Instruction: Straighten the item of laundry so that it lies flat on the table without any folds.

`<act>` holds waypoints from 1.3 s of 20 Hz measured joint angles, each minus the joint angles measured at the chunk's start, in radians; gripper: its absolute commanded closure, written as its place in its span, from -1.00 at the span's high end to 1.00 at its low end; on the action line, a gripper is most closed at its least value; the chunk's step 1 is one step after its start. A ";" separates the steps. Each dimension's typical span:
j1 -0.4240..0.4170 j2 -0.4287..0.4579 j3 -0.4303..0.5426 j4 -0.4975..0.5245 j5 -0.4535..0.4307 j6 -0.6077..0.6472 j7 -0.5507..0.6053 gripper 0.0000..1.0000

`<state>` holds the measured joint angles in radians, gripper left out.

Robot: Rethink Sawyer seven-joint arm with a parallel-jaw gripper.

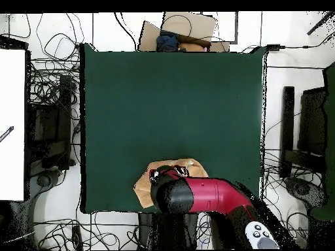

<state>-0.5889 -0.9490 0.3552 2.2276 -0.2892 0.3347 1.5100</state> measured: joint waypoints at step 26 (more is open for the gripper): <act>0.110 0.144 -0.168 0.097 -0.025 -0.262 0.000 1.00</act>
<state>-0.4789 -0.8055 0.1874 2.3243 -0.3138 0.0727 1.5100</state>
